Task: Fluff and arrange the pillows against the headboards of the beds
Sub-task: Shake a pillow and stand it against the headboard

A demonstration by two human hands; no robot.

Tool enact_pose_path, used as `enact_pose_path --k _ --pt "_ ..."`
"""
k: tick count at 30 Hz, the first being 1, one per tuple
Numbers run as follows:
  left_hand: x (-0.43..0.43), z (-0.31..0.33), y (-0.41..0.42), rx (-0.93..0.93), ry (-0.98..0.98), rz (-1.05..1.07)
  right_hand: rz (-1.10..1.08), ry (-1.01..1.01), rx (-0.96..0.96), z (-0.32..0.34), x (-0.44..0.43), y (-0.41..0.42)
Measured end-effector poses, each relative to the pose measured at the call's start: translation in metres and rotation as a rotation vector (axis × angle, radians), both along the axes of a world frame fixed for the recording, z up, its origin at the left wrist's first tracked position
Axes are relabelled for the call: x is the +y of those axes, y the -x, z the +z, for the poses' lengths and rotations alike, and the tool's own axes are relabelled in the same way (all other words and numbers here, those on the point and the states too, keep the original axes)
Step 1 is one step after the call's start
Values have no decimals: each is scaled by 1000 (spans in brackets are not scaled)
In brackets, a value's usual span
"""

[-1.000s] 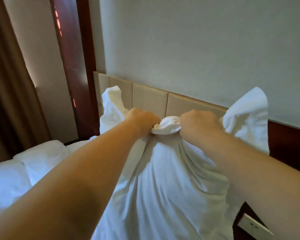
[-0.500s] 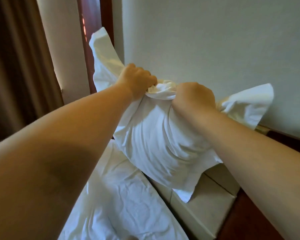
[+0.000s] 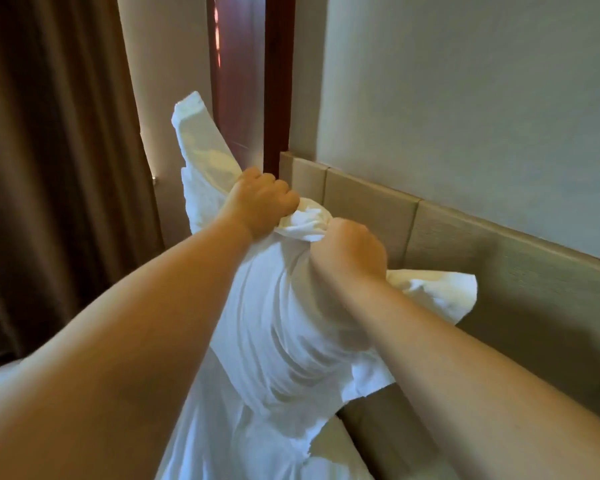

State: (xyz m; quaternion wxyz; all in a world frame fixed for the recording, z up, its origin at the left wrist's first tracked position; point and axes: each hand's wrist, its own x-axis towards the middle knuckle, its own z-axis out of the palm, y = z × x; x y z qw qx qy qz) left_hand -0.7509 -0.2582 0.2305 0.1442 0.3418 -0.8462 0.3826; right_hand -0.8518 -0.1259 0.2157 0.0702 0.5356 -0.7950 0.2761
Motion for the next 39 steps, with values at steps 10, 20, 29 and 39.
enact_pose_path --k 10,20,29,39 --pt "-160 -119 29 39 -213 186 81 -221 -88 -103 -155 49" --pt "-233 -87 82 295 -277 193 -63 -249 401 -51 -191 131" --pt "-232 -106 150 750 -641 -7 -218 -192 303 -55 -192 163" --pt "-198 -119 155 857 -1015 -317 86 137 643 -63 -196 135"
